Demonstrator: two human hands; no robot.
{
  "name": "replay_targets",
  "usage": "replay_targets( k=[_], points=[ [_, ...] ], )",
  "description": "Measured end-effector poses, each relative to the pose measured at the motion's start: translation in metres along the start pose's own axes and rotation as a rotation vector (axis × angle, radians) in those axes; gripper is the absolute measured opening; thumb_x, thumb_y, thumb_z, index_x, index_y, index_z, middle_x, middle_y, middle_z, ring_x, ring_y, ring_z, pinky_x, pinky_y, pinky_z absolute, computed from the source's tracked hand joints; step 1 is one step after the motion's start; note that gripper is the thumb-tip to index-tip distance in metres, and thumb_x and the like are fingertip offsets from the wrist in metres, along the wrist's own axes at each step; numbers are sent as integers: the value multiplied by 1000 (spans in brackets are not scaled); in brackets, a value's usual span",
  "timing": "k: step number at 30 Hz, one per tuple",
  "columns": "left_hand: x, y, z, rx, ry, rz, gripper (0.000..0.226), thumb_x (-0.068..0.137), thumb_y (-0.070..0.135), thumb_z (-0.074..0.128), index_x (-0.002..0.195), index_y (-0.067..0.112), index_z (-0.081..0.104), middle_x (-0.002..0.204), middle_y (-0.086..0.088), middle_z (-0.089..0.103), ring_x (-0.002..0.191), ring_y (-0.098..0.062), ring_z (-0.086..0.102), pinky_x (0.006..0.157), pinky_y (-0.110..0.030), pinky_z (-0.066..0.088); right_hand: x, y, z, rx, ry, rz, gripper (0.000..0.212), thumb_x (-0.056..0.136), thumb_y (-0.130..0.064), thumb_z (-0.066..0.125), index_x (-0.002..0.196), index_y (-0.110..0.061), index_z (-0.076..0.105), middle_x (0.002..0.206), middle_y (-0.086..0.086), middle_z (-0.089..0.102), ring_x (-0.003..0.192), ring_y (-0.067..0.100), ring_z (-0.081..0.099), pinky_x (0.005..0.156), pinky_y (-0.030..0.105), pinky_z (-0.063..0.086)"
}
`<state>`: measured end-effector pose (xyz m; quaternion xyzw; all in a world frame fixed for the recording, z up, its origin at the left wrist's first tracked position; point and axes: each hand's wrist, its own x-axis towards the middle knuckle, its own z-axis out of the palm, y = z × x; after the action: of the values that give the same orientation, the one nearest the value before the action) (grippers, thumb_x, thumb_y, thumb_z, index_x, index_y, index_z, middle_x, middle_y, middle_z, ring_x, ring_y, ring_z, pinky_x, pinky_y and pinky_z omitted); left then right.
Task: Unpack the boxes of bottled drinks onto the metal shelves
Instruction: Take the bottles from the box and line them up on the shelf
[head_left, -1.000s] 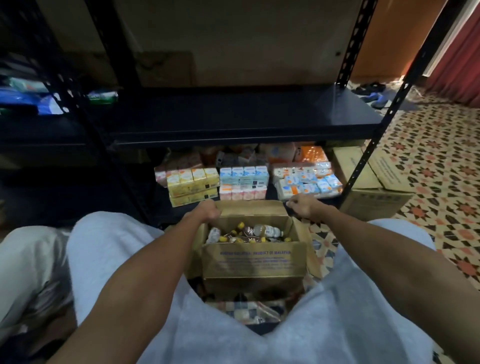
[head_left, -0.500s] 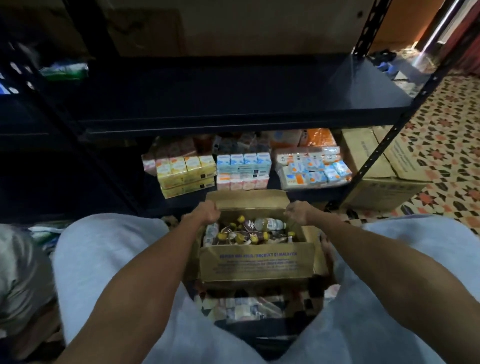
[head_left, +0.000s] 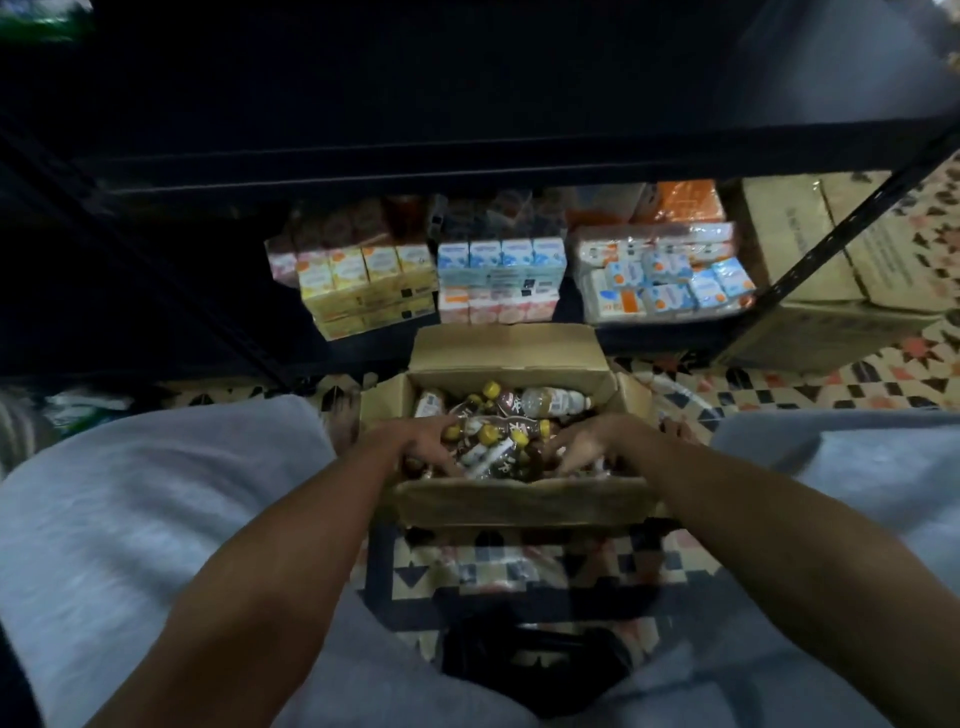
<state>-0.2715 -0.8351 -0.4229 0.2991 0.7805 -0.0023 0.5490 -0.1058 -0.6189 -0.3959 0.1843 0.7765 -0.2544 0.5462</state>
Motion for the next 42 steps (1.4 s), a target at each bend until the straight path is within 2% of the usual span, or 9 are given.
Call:
replay_targets(
  k=[3, 6, 17, 20, 22, 26, 28, 35, 42],
  points=[
    [-2, -1, 15, 210, 28, -16, 161, 33, 68, 91, 152, 44, -15, 166, -2, -8, 152, -31, 8, 117, -57, 26, 8, -2, 21, -54, 21, 1, 105, 69, -63, 82, 156, -40, 28, 167, -6, 17, 150, 29, 27, 116, 45, 37],
    [-4, -2, 44, 339, 85, -11, 161, 41, 61, 93, 147, 46, -28, 160, -9, -30, 151, -35, -12, 119, -60, 15, 17, -5, 45, -132, 109, -55, 115, 67, -59, 87, 158, -34, 23, 167, 3, 15, 150, 31, 24, 117, 46, 33],
    [-5, -14, 89, 440, 331, 32, 151, 52, 64, 87, 151, 40, -23, 155, -19, -36, 149, -40, -18, 120, -56, 5, 31, -3, 85, -183, 320, -7, 121, 62, -63, 86, 157, -35, 18, 159, 11, 18, 142, 38, 35, 110, 56, 40],
    [-6, -14, 77, 403, 278, 44, 144, 54, 71, 81, 152, 42, -21, 161, -17, -24, 151, -38, -7, 121, -56, 9, 28, 3, 75, -105, 241, -50, 118, 60, -71, 82, 156, -35, 24, 159, 8, 24, 142, 37, 35, 112, 55, 38],
    [-7, -12, 59, 331, 333, 68, 127, 62, 79, 70, 154, 44, -10, 164, -16, 10, 147, -36, 23, 118, -55, 24, 23, 7, 61, 13, 271, -85, 96, 72, -72, 74, 151, -31, 38, 151, 8, 44, 133, 30, 48, 109, 49, 43],
    [-12, 1, 10, 200, 634, 102, 54, 97, 46, 51, 144, 21, 42, 126, -13, 63, 111, -30, 61, 88, -37, 49, 13, 17, 12, 110, 684, -32, 42, 95, -46, 63, 126, -17, 62, 114, 11, 68, 99, 26, 66, 82, 33, 53],
    [-9, 6, -17, 202, 731, 46, 39, 98, 34, 50, 133, 18, 52, 120, -13, 63, 109, -32, 61, 80, -36, 46, 11, 25, -11, 100, 809, 24, 44, 94, -36, 64, 133, -17, 56, 126, 13, 63, 113, 31, 62, 92, 39, 53],
    [42, -11, -58, 203, 510, -128, 65, 97, 30, 54, 153, 22, 23, 158, -17, 23, 136, -41, 36, 109, -51, 35, 53, 65, -50, 45, 680, 138, 85, 95, -22, 63, 160, -36, 9, 169, 1, -5, 154, 37, 10, 121, 50, 22],
    [67, -35, -45, 228, 656, -107, 73, 95, 15, 51, 155, 37, 15, 131, -12, 53, 119, -35, 50, 99, -50, 36, 84, 85, -45, 156, 861, 70, 77, 91, -15, 63, 155, -36, 27, 165, 2, 25, 142, 31, 41, 114, 41, 39]
  ],
)
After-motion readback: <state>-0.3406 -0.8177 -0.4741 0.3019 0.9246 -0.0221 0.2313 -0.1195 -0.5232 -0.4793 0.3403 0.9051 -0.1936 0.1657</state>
